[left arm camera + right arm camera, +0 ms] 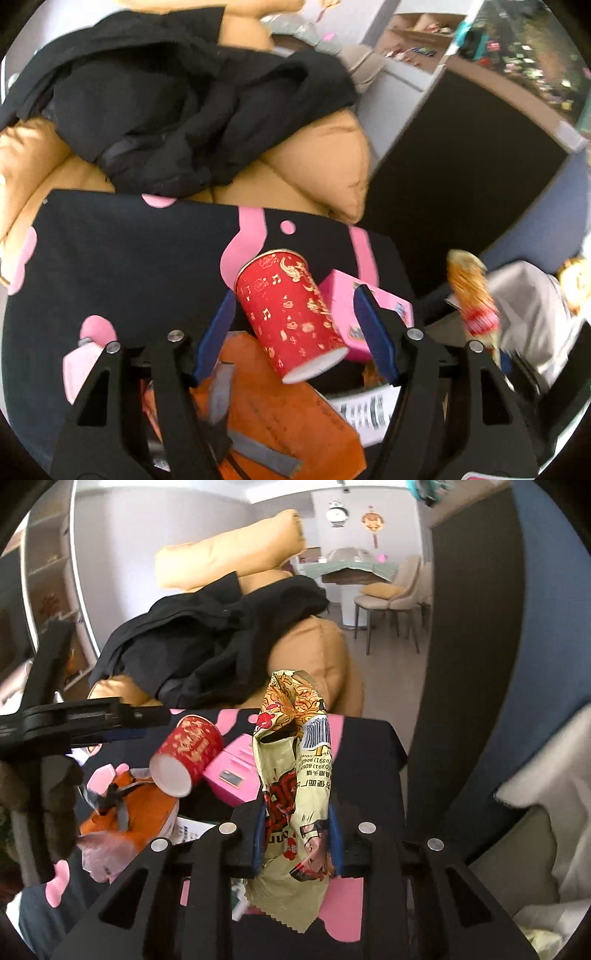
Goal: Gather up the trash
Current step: 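Grasp the red paper cup with the left gripper while the right grasps a snack wrapper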
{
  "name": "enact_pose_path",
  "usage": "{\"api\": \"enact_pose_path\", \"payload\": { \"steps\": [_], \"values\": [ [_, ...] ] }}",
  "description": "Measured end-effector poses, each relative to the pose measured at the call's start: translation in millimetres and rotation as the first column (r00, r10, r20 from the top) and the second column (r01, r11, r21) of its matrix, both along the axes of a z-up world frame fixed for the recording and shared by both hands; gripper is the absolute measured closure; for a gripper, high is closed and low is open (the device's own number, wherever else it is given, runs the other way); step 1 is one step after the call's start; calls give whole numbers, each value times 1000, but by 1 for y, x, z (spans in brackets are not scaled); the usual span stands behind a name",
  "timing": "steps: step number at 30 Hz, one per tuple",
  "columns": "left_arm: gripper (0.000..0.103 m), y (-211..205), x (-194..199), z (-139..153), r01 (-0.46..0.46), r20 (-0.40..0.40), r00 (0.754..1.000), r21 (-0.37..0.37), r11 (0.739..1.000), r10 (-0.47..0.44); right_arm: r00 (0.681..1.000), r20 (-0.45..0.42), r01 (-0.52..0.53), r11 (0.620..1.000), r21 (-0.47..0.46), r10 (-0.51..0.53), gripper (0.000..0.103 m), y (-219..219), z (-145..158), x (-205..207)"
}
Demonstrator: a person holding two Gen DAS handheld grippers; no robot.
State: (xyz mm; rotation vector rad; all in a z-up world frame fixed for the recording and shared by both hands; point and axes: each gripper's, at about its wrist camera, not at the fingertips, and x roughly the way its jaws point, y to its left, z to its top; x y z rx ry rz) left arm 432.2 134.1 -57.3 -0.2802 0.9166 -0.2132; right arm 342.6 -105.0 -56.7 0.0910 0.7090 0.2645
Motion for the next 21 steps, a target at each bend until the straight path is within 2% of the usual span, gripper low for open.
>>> {"api": "enact_pose_path", "payload": {
  "steps": [3,9,11,13,15,21],
  "values": [
    [40,-9,16,-12,-37,-62,997,20,999,38,1000,-14,13,999,36,-12,77,-12,-7,-3],
    [40,-16,32,-27,-31,-148,988,8,999,32,999,-40,12,998,65,-9,76,-23,-20,-9],
    [47,-14,30,-28,-25,-161,987,-24,999,20,999,-46,12,997,73,-9,77,-25,-21,-10],
    [49,-12,25,-25,-17,-158,987,-37,999,11,999,-52,12,996,83,-8,77,-26,-21,-13],
    [50,-9,13,-16,10,-135,991,-56,998,-17,999,-49,8,996,89,-4,77,-29,-18,-17],
    [50,-1,-51,30,42,48,998,-22,999,-41,1000,1,-25,997,75,25,77,-26,2,-36]
  ]
}}
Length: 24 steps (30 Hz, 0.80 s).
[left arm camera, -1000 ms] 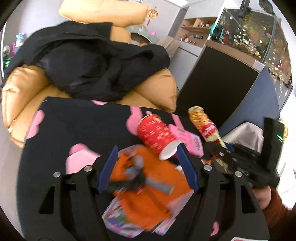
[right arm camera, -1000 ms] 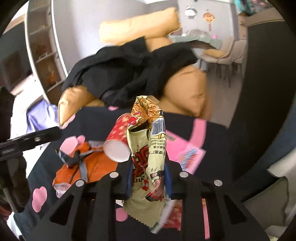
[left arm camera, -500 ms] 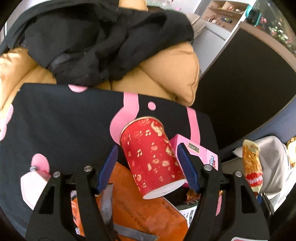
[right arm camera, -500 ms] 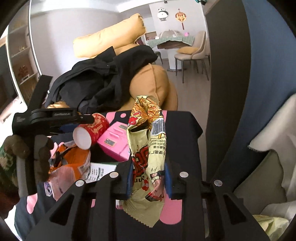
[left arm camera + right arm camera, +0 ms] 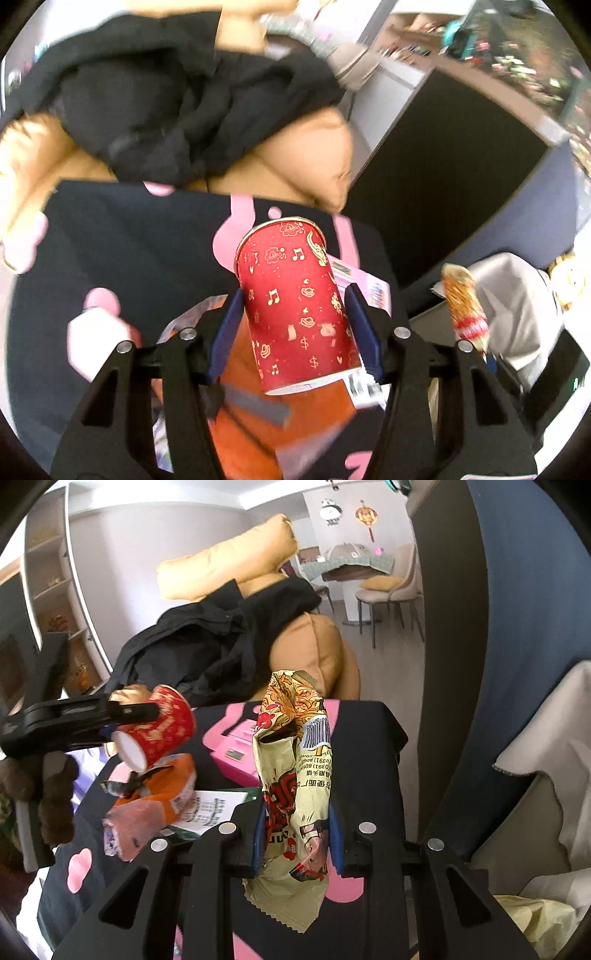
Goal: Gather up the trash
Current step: 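Carry the red cup and wrapper over the trash bag and release both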
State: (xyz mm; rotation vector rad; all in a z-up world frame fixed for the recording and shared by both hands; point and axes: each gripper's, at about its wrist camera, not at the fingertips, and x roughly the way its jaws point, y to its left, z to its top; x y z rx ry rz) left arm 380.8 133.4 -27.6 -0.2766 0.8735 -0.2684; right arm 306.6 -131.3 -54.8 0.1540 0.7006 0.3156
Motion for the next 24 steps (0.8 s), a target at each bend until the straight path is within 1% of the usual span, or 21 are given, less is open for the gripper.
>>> {"api": "enact_pose_path", "payload": {
  "steps": [1,6,8,10,15,20,24],
  "values": [
    [49,1,-18,9,3,41,999,8,1000,-3,1000,13,-7,1000,-9,7,76,2,5,-6],
    [49,0,-78,35,-12,172,985,65,998,0,998,60,-25,999,-26,27,77,6,25,-32],
    [49,-2,-101,41,-19,210,978,69,997,4,996,79,-28,999,-32,30,77,5,33,-44],
    [49,-5,-122,45,-16,230,973,52,999,4,994,101,-29,999,-46,34,76,3,41,-59],
    [49,-23,-162,49,24,262,965,24,999,-29,988,149,-30,996,-84,43,76,-5,60,-98],
    [49,-50,-187,44,73,243,968,-12,997,-68,981,190,-8,994,-110,29,76,-27,76,-131],
    [49,-79,-204,43,108,239,966,-30,994,-98,974,226,40,992,-123,-11,76,-56,85,-154]
  ]
}}
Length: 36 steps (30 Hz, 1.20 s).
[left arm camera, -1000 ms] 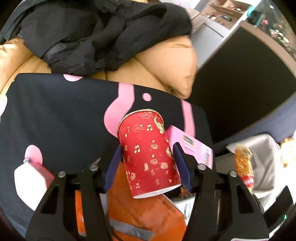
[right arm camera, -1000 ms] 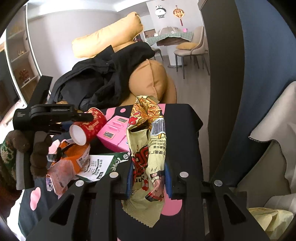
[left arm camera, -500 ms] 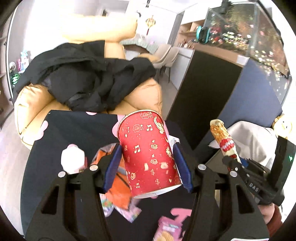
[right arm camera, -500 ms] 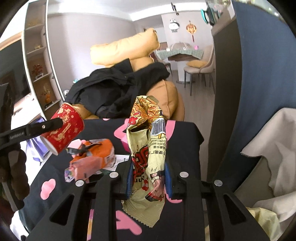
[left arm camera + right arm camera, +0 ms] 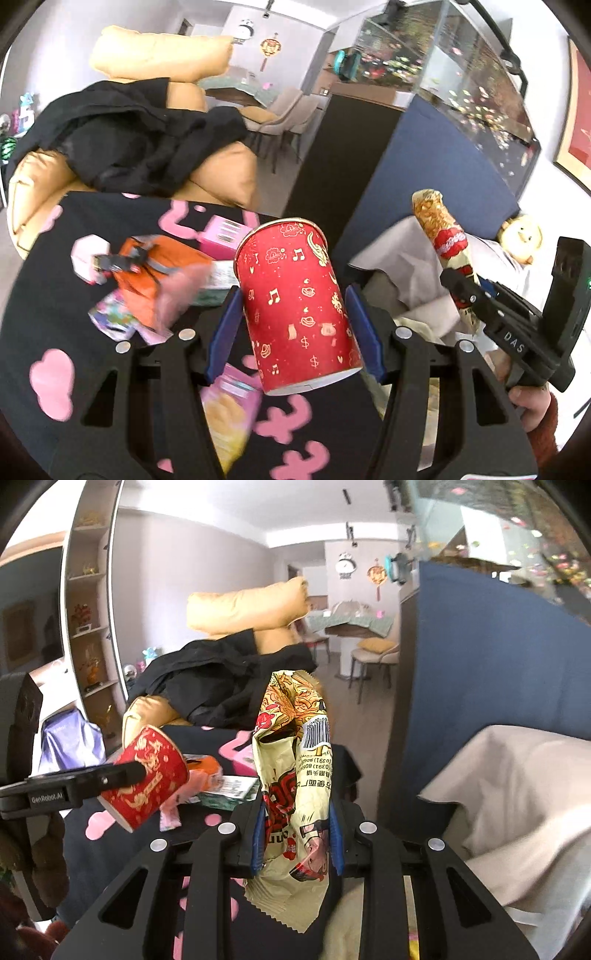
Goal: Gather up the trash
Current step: 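Carry the red cup and wrapper over the trash bag and release both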
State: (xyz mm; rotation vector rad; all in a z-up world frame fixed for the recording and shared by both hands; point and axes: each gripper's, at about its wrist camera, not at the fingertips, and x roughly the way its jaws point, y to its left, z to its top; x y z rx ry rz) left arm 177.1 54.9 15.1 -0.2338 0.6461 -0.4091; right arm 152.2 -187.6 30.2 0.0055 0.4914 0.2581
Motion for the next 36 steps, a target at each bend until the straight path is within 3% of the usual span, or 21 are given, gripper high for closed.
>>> {"api": "enact_pose_path", "payload": {
  "steps": [8,20,36],
  "values": [
    [49,-71,-24,-1,120,9,993,17,993,-120,997,-7,79,997,9,-79,76,-66,-13,-34],
    [48,-166,-30,-20,296,-50,955,79,952,-293,983,7,182,983,2,-182,76,-135,-23,-59],
    [48,-212,-14,-60,375,-142,920,53,925,-365,963,16,269,962,42,-270,75,-174,-24,-68]
  ]
}}
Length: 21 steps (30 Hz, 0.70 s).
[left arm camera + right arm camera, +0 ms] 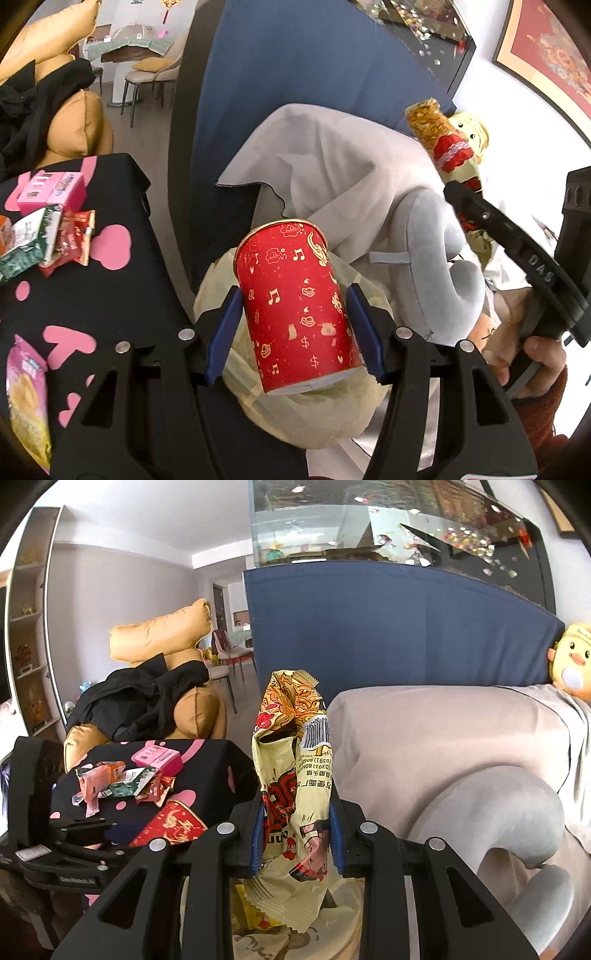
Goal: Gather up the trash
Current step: 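Carry the red cup and wrapper over the trash bag and release both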
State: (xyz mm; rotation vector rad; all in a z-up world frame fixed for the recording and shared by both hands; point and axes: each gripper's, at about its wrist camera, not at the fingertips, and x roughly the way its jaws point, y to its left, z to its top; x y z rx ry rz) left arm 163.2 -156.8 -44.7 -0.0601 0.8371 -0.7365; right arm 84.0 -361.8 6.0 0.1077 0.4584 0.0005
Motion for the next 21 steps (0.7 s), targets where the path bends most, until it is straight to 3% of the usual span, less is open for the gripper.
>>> {"api": "enact_pose_path", "payload": {
  "steps": [5,9,21],
  "values": [
    [48,-16,13,-16,6,-26,1000,-36,999,-7,1000,-24,14,1000,22,-13,75,-8,-11,5],
    [41,-21,19,-23,28,-63,998,-60,998,-32,999,-37,17,999,38,-16,75,-12,-20,6],
    [37,41,17,-20,-107,-38,993,47,993,109,992,-111,-49,996,68,57,75,11,-49,21]
  ]
}}
